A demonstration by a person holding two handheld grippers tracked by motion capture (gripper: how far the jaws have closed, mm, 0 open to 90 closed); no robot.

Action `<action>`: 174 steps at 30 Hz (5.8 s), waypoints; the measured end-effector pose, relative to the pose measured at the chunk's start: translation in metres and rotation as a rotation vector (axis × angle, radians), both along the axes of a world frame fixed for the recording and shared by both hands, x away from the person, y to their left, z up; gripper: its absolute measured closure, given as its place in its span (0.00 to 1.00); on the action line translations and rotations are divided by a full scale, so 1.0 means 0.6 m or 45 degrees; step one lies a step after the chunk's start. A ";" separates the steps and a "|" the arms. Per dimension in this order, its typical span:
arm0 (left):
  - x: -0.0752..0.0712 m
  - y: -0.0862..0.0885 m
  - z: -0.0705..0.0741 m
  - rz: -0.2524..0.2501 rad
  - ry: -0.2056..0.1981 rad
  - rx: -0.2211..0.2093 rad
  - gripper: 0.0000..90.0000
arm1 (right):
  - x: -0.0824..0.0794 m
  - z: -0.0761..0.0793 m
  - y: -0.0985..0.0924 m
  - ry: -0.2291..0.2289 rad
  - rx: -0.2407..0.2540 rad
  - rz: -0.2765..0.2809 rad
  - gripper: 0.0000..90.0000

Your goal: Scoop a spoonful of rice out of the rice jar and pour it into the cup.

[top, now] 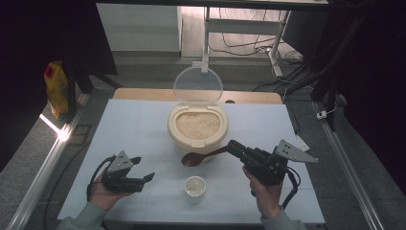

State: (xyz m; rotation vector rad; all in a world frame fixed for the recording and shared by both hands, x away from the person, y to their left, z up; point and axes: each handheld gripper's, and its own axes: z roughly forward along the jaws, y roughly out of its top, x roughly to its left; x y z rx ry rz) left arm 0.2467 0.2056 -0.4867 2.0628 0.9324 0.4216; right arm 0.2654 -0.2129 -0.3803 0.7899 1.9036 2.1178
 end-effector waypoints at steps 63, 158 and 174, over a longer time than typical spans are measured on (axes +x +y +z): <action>0.006 0.000 -0.007 -0.002 0.024 0.040 0.25 | 0.150 0.000 0.017 0.289 -0.103 -0.375 0.93; 0.008 -0.004 -0.007 0.002 0.021 0.062 0.25 | 0.165 -0.043 -0.064 0.813 0.442 -0.337 0.93; 0.010 -0.005 -0.007 -0.002 0.025 0.070 0.25 | 0.152 -0.036 -0.079 0.820 0.458 -0.311 0.93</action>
